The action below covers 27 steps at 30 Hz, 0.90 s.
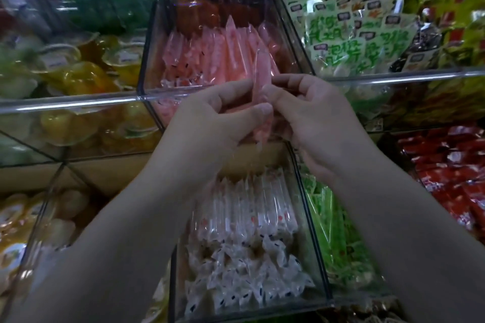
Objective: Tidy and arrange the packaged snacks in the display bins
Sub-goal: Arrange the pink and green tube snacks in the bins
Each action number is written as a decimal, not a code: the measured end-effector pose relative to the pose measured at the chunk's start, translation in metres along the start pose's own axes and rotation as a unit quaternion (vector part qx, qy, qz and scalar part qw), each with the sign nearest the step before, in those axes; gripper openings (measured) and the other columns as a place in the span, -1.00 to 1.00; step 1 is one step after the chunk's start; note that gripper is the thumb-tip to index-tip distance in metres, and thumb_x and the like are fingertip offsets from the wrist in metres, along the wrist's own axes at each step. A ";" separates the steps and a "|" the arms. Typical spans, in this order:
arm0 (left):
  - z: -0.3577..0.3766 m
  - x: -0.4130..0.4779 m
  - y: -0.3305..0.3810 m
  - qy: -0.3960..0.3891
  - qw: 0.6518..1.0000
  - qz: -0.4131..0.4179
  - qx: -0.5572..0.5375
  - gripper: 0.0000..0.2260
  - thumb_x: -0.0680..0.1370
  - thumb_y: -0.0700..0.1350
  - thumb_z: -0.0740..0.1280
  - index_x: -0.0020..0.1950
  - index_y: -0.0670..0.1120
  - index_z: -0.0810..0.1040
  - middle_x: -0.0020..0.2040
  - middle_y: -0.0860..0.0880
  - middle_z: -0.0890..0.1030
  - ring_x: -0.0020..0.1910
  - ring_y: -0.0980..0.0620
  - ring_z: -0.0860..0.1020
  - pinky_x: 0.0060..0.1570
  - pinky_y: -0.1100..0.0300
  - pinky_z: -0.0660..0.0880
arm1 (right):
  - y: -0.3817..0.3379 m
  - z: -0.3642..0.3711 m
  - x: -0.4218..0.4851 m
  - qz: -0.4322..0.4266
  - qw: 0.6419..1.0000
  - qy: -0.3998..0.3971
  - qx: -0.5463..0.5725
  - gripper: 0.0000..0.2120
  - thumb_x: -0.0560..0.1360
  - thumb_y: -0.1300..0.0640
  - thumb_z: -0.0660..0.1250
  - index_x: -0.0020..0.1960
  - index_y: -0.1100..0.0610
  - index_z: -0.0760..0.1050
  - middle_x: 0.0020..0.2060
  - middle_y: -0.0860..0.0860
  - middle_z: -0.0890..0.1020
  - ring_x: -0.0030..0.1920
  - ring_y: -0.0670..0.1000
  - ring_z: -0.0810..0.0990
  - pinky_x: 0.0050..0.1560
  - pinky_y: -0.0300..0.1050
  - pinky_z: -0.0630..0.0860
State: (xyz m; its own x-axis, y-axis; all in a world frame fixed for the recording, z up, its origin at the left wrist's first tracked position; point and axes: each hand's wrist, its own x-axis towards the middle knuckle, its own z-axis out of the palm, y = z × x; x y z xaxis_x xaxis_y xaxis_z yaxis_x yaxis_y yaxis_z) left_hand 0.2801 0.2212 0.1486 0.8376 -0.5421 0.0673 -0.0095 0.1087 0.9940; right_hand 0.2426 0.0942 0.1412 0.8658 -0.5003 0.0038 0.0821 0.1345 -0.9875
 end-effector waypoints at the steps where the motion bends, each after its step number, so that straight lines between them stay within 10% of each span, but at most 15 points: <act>1: 0.001 0.005 0.004 -0.004 1.000 0.014 0.026 -0.77 0.41 -0.21 0.44 -0.01 0.07 0.62 -0.13 0.08 0.72 -0.15 0.17 0.67 -0.22 0.33 0.54 | -0.003 0.000 0.007 -0.007 1.000 0.006 -0.011 -0.85 0.51 0.19 0.41 0.06 0.15 0.52 -0.03 0.18 0.66 -0.06 0.13 0.68 -0.14 0.09 0.66; 7: -0.001 0.048 0.016 -0.026 0.966 0.091 0.241 -0.70 0.42 -0.02 0.50 0.14 0.09 0.62 -0.01 0.18 0.68 -0.01 0.32 0.60 0.00 0.44 0.47 | -0.018 -0.002 0.056 -0.060 0.990 0.029 -0.124 -0.88 0.52 0.15 0.40 0.06 0.12 0.58 -0.07 0.09 0.67 -0.03 0.05 0.67 -0.15 -0.09 0.66; 12: 0.000 0.085 0.013 0.001 0.934 0.160 0.320 -0.81 0.43 -0.10 0.51 0.02 0.02 0.68 -0.27 0.14 0.66 -0.25 0.35 0.57 -0.26 0.51 0.41 | -0.021 0.002 0.097 -0.153 0.938 0.051 -0.306 -0.89 0.52 0.11 0.39 0.01 0.10 0.63 -0.11 -0.02 0.68 -0.06 -0.03 0.65 -0.01 -0.08 0.59; 22: -0.005 0.125 -0.012 0.104 0.877 0.219 0.415 -0.80 0.48 -0.14 0.40 0.08 -0.06 0.70 0.00 -0.03 0.67 -0.01 0.01 0.58 0.02 0.08 0.46 | -0.014 0.010 0.139 -0.222 0.875 0.027 -0.429 -0.80 0.49 0.22 0.38 0.10 0.19 0.65 0.03 0.08 0.68 0.08 0.03 0.61 0.18 -0.03 0.46; 27: -0.008 0.118 -0.009 0.105 0.909 0.192 0.354 -0.79 0.58 -0.13 0.33 0.16 0.04 0.65 -0.17 0.32 0.57 -0.16 0.42 0.53 -0.16 0.61 0.35 | -0.012 0.007 0.131 -0.225 0.891 0.018 -0.395 -0.78 0.56 0.17 0.29 0.14 0.07 0.64 -0.01 -0.08 0.68 0.00 -0.17 0.60 0.08 -0.27 0.49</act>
State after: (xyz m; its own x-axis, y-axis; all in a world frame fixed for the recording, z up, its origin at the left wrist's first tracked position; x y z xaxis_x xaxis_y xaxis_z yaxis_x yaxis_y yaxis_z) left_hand 0.3830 0.1628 0.1471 0.7838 -0.3974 0.4772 -0.6098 -0.3475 0.7123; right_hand 0.3581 0.0332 0.1546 0.8155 -0.3811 0.4356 0.0309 -0.7228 -0.6903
